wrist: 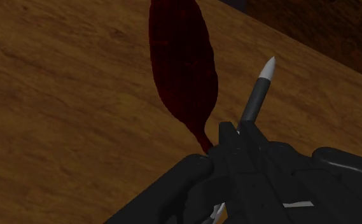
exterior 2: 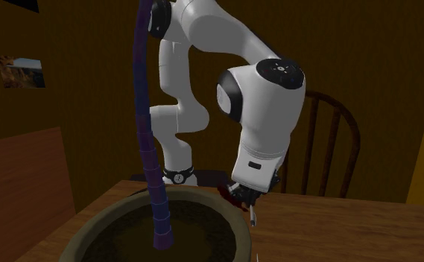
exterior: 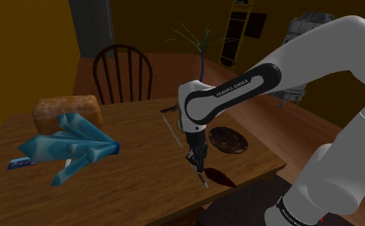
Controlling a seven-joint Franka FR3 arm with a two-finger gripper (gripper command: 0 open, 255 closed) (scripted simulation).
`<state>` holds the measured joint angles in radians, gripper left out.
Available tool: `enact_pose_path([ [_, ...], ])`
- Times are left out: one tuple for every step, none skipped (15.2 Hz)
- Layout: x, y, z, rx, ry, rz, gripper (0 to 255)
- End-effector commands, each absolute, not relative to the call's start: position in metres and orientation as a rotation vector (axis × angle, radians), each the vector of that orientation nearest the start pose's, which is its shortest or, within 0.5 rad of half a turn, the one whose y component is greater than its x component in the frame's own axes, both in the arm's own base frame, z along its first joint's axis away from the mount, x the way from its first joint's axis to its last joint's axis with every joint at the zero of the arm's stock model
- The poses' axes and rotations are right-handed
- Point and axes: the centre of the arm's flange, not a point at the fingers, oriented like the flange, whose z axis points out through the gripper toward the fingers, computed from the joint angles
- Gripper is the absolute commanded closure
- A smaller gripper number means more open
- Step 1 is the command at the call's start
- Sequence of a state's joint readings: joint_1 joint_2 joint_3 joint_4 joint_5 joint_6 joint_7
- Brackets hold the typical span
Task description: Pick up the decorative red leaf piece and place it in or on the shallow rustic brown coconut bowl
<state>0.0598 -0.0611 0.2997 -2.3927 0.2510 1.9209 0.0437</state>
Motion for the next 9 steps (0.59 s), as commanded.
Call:
enact_pose_path([
  [0.403, 0.17, 0.314, -2.946, -0.26, 0.667, 255],
  [0.403, 0.17, 0.314, -2.946, -0.26, 0.667, 255],
  [0.403, 0.171, 0.313, -2.946, -0.26, 0.667, 255],
  [0.403, 0.171, 0.319, -2.946, -0.26, 0.667, 255],
  [0.403, 0.171, 0.324, -2.946, -0.26, 0.667, 255],
  [0.403, 0.171, 0.321, -2.947, -0.26, 0.666, 255],
  [0.403, 0.171, 0.321, -2.947, -0.26, 0.666, 0],
  [0.382, 0.167, 0.33, -2.985, -0.282, 0.556, 0],
  [0.36, 0.162, 0.338, -3.019, -0.303, 0.444, 0],
])
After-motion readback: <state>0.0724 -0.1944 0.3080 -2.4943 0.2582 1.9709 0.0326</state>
